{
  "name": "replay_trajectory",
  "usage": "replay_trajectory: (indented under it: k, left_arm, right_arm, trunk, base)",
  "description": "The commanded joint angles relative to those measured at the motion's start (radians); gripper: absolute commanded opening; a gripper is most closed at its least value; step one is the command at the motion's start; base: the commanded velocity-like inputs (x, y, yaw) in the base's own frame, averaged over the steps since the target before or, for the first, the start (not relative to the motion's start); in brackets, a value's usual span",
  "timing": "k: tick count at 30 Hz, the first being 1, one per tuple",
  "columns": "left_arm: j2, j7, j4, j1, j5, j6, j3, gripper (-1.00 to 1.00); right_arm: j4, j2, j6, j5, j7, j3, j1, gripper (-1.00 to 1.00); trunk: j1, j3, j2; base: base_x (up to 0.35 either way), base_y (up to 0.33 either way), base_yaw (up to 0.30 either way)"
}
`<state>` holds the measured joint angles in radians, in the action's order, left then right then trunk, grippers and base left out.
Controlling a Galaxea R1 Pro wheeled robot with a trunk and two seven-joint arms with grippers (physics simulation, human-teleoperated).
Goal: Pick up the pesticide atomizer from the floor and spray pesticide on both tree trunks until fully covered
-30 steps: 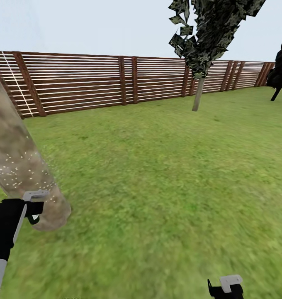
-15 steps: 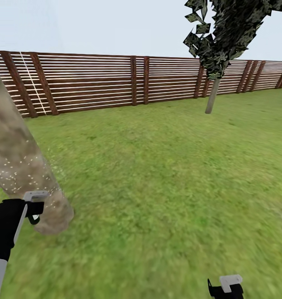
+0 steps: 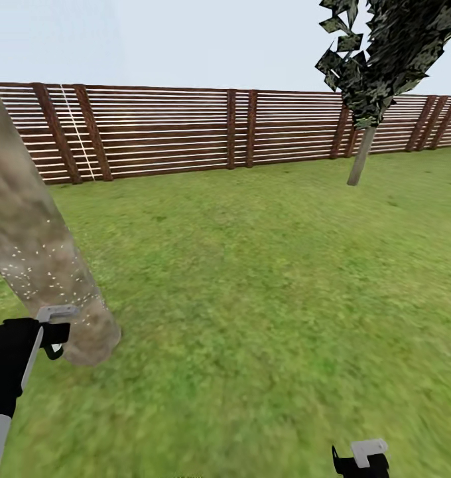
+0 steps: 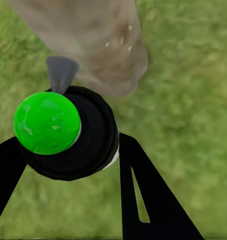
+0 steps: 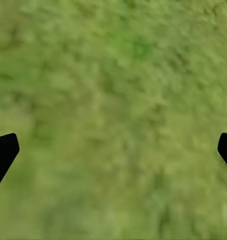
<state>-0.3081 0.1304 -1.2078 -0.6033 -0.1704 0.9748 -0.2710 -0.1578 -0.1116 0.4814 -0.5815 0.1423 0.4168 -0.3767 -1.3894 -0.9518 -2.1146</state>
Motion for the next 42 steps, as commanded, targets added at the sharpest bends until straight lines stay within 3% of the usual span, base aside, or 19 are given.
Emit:
replay_trajectory:
  k: [1,8,10,12,16,18,20,21,23,24,25,26,28,29,31,32,34,39,42]
  left_arm:
    - [0.0,0.005,-0.001,-0.001,-0.014,0.004,0.0,-1.0]
    - [0.011,0.005,0.012,-0.001,-0.004,0.002,0.003,-1.0]
    - [0.033,0.012,0.035,0.0,-0.002,-0.004,0.003,-1.0]
    - [0.043,0.022,0.083,0.004,0.001,-0.11,0.002,-1.0]
    - [0.043,0.073,0.237,0.007,0.0,-0.304,0.004,-1.0]
    - [0.038,0.151,0.324,0.008,-0.006,-0.423,0.009,-1.0]
    - [0.032,0.261,0.416,0.012,-0.019,-0.54,0.016,-1.0]
    - [0.03,0.323,0.451,0.021,-0.046,-0.6,0.018,-1.0]
    - [0.029,0.462,0.485,0.037,-0.17,-0.719,0.02,-1.0]
    - [0.031,0.571,0.492,0.041,-0.267,-0.774,0.02,-1.0]
    - [0.032,0.618,0.494,0.042,-0.305,-0.792,0.02,-1.0]
    - [0.035,0.706,0.496,0.043,-0.372,-0.823,0.021,-1.0]
    - [0.039,0.778,0.497,0.043,-0.438,-0.88,0.028,-1.0]
    - [0.04,0.798,0.498,0.043,-0.457,-0.901,0.064,-1.0]
    - [0.045,0.81,0.498,0.043,-0.467,-0.912,0.16,-1.0]
    - [0.052,0.813,0.498,0.043,-0.468,-0.915,0.222,-1.0]
    - [0.086,0.813,0.498,0.043,-0.473,-0.913,0.29,-1.0]
    - [0.126,0.813,0.496,0.042,-0.476,-0.912,0.339,-1.0]
    - [0.134,0.811,0.496,0.042,-0.476,-0.909,0.407,-1.0]
  right_arm:
    - [0.001,0.0,0.003,-0.011,0.005,0.005,-0.001,1.0]
    - [0.003,0.001,0.003,-0.011,0.004,0.005,-0.001,1.0]
    - [0.003,0.003,0.002,-0.009,0.003,0.005,-0.001,1.0]
    - [0.003,0.009,0.002,-0.008,0.003,0.004,-0.001,1.0]
    - [-0.009,0.068,0.001,-0.016,-0.004,-0.01,-0.001,1.0]
    - [-0.073,0.079,0.0,-0.017,-0.009,-0.051,-0.002,1.0]
    - [-0.169,0.081,-0.002,-0.016,-0.049,-0.128,-0.002,1.0]
    - [-0.214,0.083,-0.003,-0.015,-0.093,-0.172,-0.002,1.0]
    - [-0.282,0.097,-0.006,-0.014,-0.204,-0.23,-0.002,1.0]
    - [-0.301,0.111,-0.009,-0.015,-0.289,-0.244,-0.006,1.0]
    - [-0.306,0.118,-0.013,-0.015,-0.331,-0.248,-0.01,1.0]
    - [-0.316,0.136,-0.031,-0.017,-0.441,-0.253,-0.031,1.0]
    - [-0.325,0.149,-0.077,-0.018,-0.614,-0.26,-0.084,1.0]
    - [-0.326,0.15,-0.098,-0.018,-0.703,-0.278,-0.113,1.0]
    - [-0.328,0.151,-0.112,-0.018,-0.793,-0.325,-0.133,1.0]
    - [-0.329,0.151,-0.114,-0.018,-0.816,-0.353,-0.137,1.0]
    - [-0.329,0.151,-0.118,-0.018,-0.83,-0.374,-0.142,1.0]
    - [-0.328,0.151,-0.118,-0.018,-0.834,-0.389,-0.143,1.0]
    - [-0.333,0.152,-0.118,-0.023,-0.834,-0.489,-0.143,1.0]
  trunk:
    - [0.0,-0.001,0.0]
    - [0.0,-0.001,0.0]
    - [0.0,-0.001,0.0]
    - [0.0,-0.001,0.0]
    - [0.0,-0.001,0.0]
    - [0.0,-0.001,0.0]
    - [0.0,-0.001,0.0]
    - [0.0,-0.001,0.0]
    - [0.0,-0.001,0.0]
    - [0.0,-0.001,0.0]
    - [0.0,-0.001,0.0]
    - [0.0,-0.001,0.0]
    - [0.0,-0.001,0.0]
    - [0.0,-0.001,0.0]
    - [0.0,-0.001,0.0]
    - [0.0,-0.001,0.0]
    - [0.0,-0.001,0.0]
    - [0.0,-0.001,0.0]
    - [0.0,-0.001,0.0]
  base:
    - [0.0,-0.271,0.277]
    - [0.011,-0.268,0.052]
    - [-0.205,-0.214,0.0]
    - [-0.26,-0.174,0.0]
    - [-0.075,-0.048,0.0]
    - [-0.008,-0.005,0.0]
    - [-0.002,-0.001,0.0]
    - [0.0,0.0,0.0]
    - [0.0,0.0,0.0]
    - [0.0,0.0,0.0]
    - [0.0,0.0,0.0]
    - [0.0,0.0,0.0]
    - [0.0,0.0,0.0]
    - [0.0,0.0,0.0]
    - [0.0,0.0,0.0]
    - [0.0,0.0,0.0]
    - [0.0,0.0,0.0]
    - [0.0,0.0,0.0]
    - [0.0,0.0,0.0]
